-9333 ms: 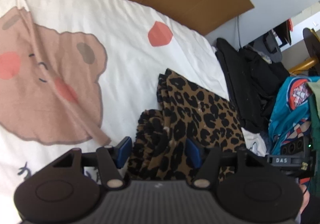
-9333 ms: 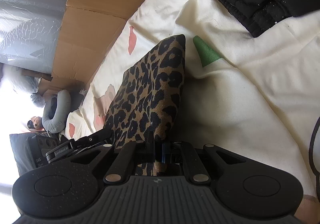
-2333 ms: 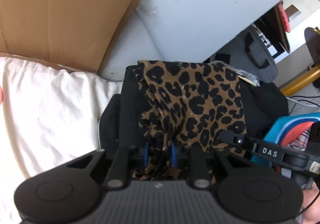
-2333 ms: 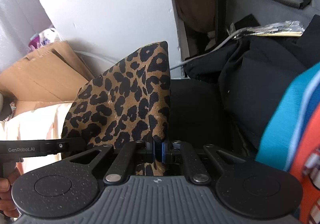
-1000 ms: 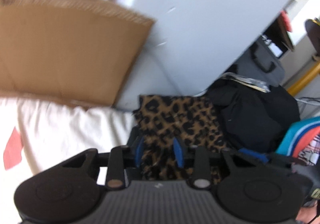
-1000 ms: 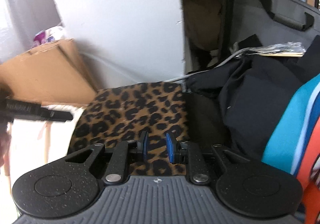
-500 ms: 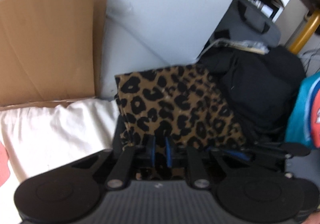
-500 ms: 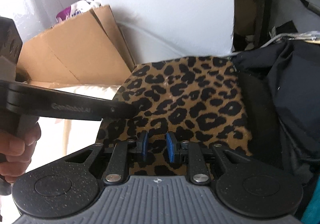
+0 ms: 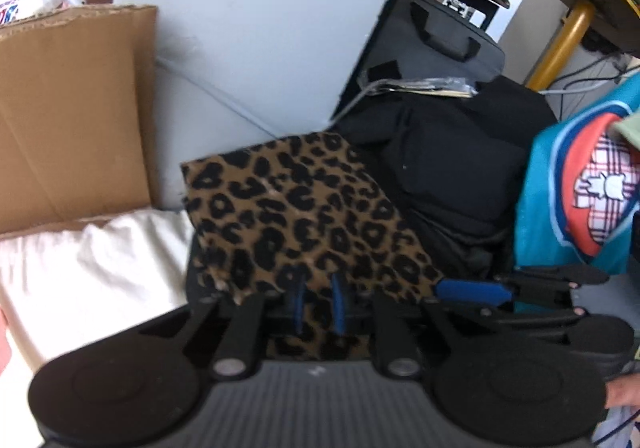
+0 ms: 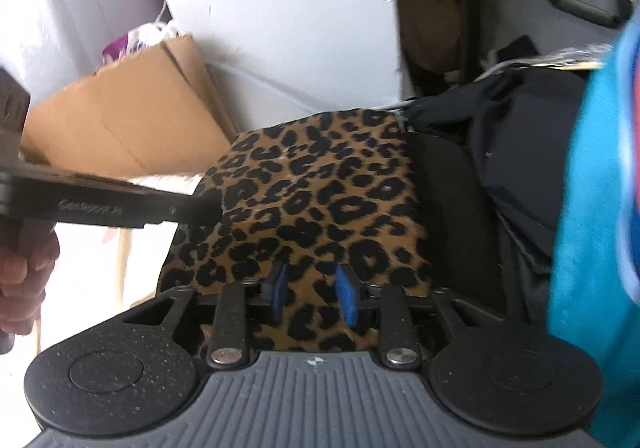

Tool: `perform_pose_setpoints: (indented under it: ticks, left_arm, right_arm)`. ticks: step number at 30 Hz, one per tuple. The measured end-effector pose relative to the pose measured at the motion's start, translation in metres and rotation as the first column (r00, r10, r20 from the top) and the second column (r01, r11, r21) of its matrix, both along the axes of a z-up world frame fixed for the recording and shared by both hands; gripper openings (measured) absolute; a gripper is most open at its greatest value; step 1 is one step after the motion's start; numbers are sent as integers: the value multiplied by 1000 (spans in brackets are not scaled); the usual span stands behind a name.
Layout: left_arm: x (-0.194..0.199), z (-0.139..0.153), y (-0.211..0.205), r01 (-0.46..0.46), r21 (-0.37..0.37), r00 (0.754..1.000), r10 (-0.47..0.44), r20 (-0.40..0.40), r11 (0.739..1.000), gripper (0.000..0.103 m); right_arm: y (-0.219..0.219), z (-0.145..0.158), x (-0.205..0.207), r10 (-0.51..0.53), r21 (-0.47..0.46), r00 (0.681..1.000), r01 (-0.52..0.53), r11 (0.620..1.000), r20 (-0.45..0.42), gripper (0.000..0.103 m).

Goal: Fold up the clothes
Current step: 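Open both tools and release the skirt onto the black clothes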

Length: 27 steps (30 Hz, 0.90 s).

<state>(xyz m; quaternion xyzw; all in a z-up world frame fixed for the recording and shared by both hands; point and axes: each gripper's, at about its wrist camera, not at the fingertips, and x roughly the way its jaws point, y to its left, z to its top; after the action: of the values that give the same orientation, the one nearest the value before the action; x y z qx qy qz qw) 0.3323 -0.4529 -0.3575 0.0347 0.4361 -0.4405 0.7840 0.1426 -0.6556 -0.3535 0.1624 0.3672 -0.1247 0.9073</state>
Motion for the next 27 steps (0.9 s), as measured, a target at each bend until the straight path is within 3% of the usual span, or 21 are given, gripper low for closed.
perform_pose_setpoints:
  ticks: [13, 18, 22, 27]
  left_arm:
    - [-48, -19, 9, 0, 25, 997, -2, 74, 1000, 19]
    - [-62, -21, 28, -24, 35, 999, 23, 50, 999, 24]
    - [-77, -22, 47, -51, 30, 998, 50, 24, 998, 45]
    - [-96, -29, 64, -61, 18, 998, 61, -16, 998, 55]
  right_arm:
    - [10, -34, -37, -44, -21, 995, 42, 999, -93, 37]
    - [21, -37, -56, -45, -27, 992, 42, 999, -116, 37]
    - [28, -34, -68, -59, -14, 992, 58, 998, -113, 37]
    - [35, -28, -79, -87, 3, 992, 88, 996, -89, 37]
